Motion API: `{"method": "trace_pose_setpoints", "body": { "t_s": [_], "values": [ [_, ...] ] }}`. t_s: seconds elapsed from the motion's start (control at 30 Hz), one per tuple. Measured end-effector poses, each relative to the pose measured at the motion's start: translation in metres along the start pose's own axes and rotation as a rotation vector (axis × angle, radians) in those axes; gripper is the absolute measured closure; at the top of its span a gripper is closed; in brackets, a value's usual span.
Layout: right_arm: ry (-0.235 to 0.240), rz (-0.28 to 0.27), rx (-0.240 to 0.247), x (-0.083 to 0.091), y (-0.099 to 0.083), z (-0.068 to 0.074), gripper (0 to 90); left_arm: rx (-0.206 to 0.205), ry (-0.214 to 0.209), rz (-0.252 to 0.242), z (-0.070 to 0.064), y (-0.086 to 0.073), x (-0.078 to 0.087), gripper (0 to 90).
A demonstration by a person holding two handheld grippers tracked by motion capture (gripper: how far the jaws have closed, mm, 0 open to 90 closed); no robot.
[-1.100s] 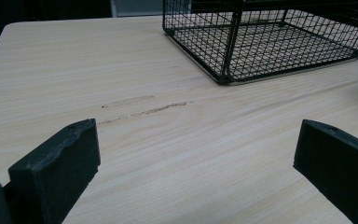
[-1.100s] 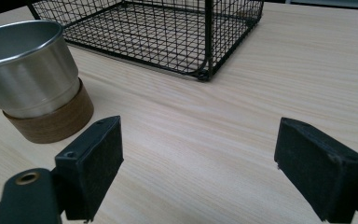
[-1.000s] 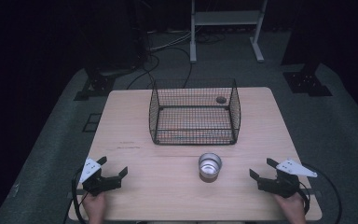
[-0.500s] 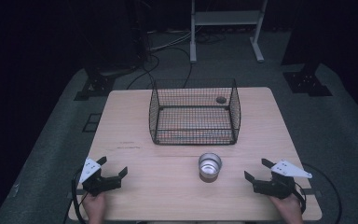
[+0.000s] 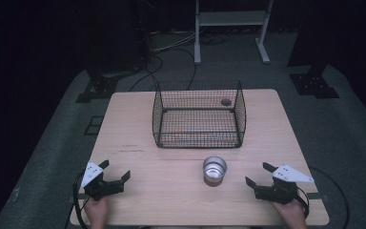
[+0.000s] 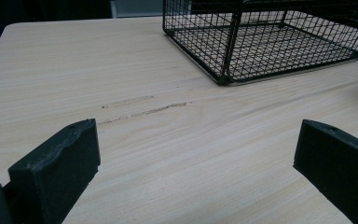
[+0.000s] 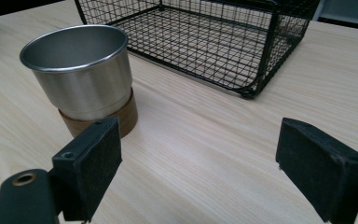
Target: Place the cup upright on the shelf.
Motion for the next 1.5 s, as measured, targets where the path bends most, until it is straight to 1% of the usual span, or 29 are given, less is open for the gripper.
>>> {"method": "trace_pose_setpoints", "body": {
  "t_s": [0.23,0.4,0.77,0.83,0.93,1.03,1.5],
  "values": [
    [0.015,0.009,0.025,-0.003,0.001,0.01,13.4,0.001,0.0,0.0,0.0,0.0,0.0,0.0],
    [0.024,0.016,0.04,-0.004,0.001,0.013,13.4,0.002,-0.001,0.0,0.0,0.0,0.0,0.0],
    [0.053,0.024,0.05,-0.005,0.004,0.021,12.9,0.0,0.0,0.0,0.0,0.0,0.0,0.0],
    [0.059,0.025,0.061,-0.005,0.006,0.024,12.9,0.0,0.001,0.0,0.0,0.0,0.0,0.0],
    [0.069,0.036,0.068,-0.005,0.008,0.025,12.9,0.0,0.001,0.0,0.0,0.0,0.0,0.0],
    [0.088,0.045,0.067,-0.006,0.01,0.028,12.9,0.0,0.001,0.0,0.0,0.0,0.0,0.0],
    [0.133,0.084,0.099,-0.013,0.016,0.045,12.1,0.001,0.001,-0.001,0.0,0.0,0.0,0.0]
  ]
}}
Point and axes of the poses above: each handheld gripper's, and its own axes: x roughly backward along the jaws, y roughly out of its top, z roughly to its left, the point moved 10 cm from there along -x, roughly forward along the jaws, and after that the axes turned 7 degrees about -x, right-handed, at the moved point
